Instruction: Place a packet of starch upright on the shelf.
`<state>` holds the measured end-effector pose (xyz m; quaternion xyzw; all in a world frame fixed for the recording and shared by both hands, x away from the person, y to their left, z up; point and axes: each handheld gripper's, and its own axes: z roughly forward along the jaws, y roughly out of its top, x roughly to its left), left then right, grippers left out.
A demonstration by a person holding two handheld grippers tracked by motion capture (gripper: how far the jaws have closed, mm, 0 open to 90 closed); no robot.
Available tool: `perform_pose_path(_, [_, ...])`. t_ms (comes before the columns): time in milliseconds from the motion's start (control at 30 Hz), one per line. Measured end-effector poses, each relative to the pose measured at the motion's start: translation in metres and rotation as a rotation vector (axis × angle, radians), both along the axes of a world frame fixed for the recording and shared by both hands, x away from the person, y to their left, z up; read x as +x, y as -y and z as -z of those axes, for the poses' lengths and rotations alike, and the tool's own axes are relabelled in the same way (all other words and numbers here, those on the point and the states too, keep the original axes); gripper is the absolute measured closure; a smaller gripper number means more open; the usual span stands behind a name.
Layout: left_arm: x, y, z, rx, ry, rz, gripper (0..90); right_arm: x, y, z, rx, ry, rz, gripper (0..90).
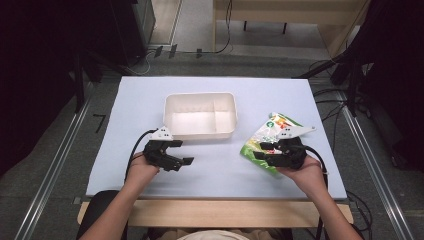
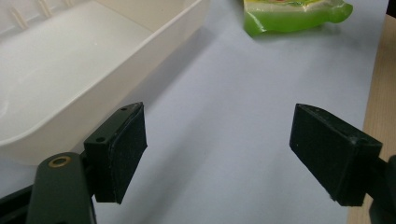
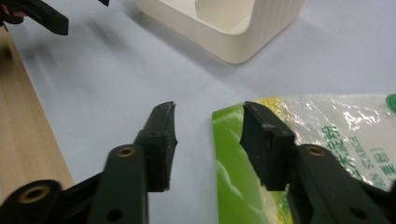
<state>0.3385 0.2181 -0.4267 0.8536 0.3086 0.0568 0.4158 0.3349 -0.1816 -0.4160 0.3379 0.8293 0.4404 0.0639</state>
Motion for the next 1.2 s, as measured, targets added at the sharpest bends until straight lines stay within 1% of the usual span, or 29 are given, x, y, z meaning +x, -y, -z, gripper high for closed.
perform_pose_path(33, [0.000, 0.000, 0.000, -0.001, 0.001, 0.001, 19.5, 0.000, 0.004, 0.000, 0.002, -0.004, 0.005, 58.7])
perform_pose_path(67, [0.000, 0.000, 0.000, -0.001, 0.003, 0.000, 19.5, 0.000, 0.004, 0.000, 0.002, -0.004, 0.005, 58.7])
perform_pose_path(100, [0.000, 0.000, 0.000, 0.000, 0.003, 0.001, 19.5, -0.001, 0.009, -0.001, -0.004, 0.010, 0.008, 63.2])
perform_pose_path(133, [0.000, 0.000, 0.000, 0.000, 0.003, 0.001, 19.5, -0.001, 0.009, -0.001, -0.004, 0.010, 0.008, 63.2])
perform_pose_path(167, [0.000, 0.000, 0.000, 0.001, 0.002, 0.001, 19.5, -0.002, 0.015, 0.000, -0.007, 0.011, 0.019, 67.2])
perform_pose_path(200, [0.000, 0.000, 0.000, 0.003, 0.002, 0.000, 19.5, -0.002, 0.015, 0.000, -0.007, 0.011, 0.019, 67.2])
perform_pose_path(233, [0.000, 0.001, 0.000, -0.001, 0.002, 0.000, 19.5, -0.002, 0.017, 0.001, -0.018, 0.007, 0.033, 70.4])
perform_pose_path(267, [0.000, 0.001, 0.000, 0.000, 0.003, 0.000, 19.5, -0.001, 0.022, 0.004, -0.023, 0.005, 0.057, 78.5])
perform_pose_path(300, [0.000, 0.001, 0.000, 0.001, 0.003, 0.000, 19.5, 0.000, 0.025, 0.006, -0.017, -0.004, 0.073, 82.6])
perform_pose_path(333, [0.000, 0.001, 0.000, 0.001, 0.004, 0.000, 19.5, 0.001, 0.029, 0.008, -0.013, -0.012, 0.079, 84.7])
perform_pose_path(367, [0.000, 0.001, 0.000, 0.001, 0.004, 0.000, 19.5, 0.001, 0.031, 0.009, -0.013, -0.024, 0.084, 88.8])
perform_pose_path(400, [0.000, 0.001, 0.000, 0.000, 0.003, 0.001, 19.5, 0.001, 0.031, 0.009, -0.013, -0.024, 0.084, 88.8])
perform_pose_path(433, [0.000, 0.001, 0.000, 0.001, 0.003, 0.000, 19.5, 0.003, 0.034, 0.010, -0.017, -0.034, 0.085, 90.0])
perform_pose_path(467, [0.000, 0.001, 0.000, 0.001, 0.003, 0.000, 19.5, 0.004, 0.041, 0.012, -0.003, -0.053, 0.066, 90.0])
perform_pose_path(500, [0.000, 0.001, 0.000, 0.001, 0.003, 0.000, 19.5, 0.004, 0.043, 0.013, 0.002, -0.053, 0.065, 90.0])
perform_pose_path(600, [0.000, 0.000, 0.000, 0.001, 0.004, 0.001, 19.5, 0.003, 0.048, 0.015, -0.046, -0.039, 0.072, 90.0])
perform_pose_path(633, [0.000, 0.000, 0.000, 0.000, 0.004, 0.001, 19.5, 0.003, 0.048, 0.015, -0.046, -0.039, 0.072, 90.0])
perform_pose_path(667, [0.000, 0.000, 0.000, -0.002, 0.004, 0.000, 19.5, 0.002, 0.050, 0.016, -0.062, -0.030, 0.069, 90.0])
perform_pose_path(700, [0.000, 0.000, 0.000, -0.001, 0.003, 0.001, 19.5, 0.001, 0.054, 0.017, -0.073, -0.034, 0.078, 90.0])
perform_pose_path(800, [0.000, 0.001, 0.000, -0.001, 0.006, 0.003, 19.5, 0.001, 0.060, 0.019, -0.085, -0.031, 0.086, 90.0])
perform_pose_path(833, [0.001, 0.002, 0.000, 0.002, 0.007, 0.007, 19.5, 0.001, 0.067, 0.022, -0.094, -0.035, 0.095, 90.0])
perform_pose_path(867, [0.001, 0.002, 0.000, 0.001, 0.008, 0.007, 19.5, 0.001, 0.069, 0.024, -0.096, -0.034, 0.099, 90.0])
perform_pose_path(900, [0.001, 0.002, 0.000, 0.003, 0.006, 0.006, 19.5, 0.001, 0.069, 0.024, -0.096, -0.034, 0.099, 90.0])
perform_pose_path(1000, [0.002, 0.003, -0.001, -0.001, 0.007, 0.010, 19.5, 0.004, 0.081, 0.031, -0.087, -0.070, 0.124, 90.0])
perform_pose_path(1033, [0.003, 0.004, -0.001, -0.001, 0.007, 0.012, 19.5, 0.004, 0.086, 0.035, -0.097, -0.083, 0.131, 90.0])
perform_pose_path(1067, [0.003, 0.004, 0.000, -0.005, 0.006, 0.013, 19.5, 0.004, 0.086, 0.035, -0.097, -0.083, 0.131, 90.0])
perform_pose_path(1167, [0.003, 0.006, 0.000, -0.008, 0.005, 0.011, 19.5, 0.006, 0.086, 0.042, -0.132, -0.102, 0.120, 90.0])
perform_pose_path(1200, [0.003, 0.006, 0.000, -0.003, 0.004, 0.014, 19.5, 0.007, 0.082, 0.046, -0.158, -0.103, 0.108, 90.0])
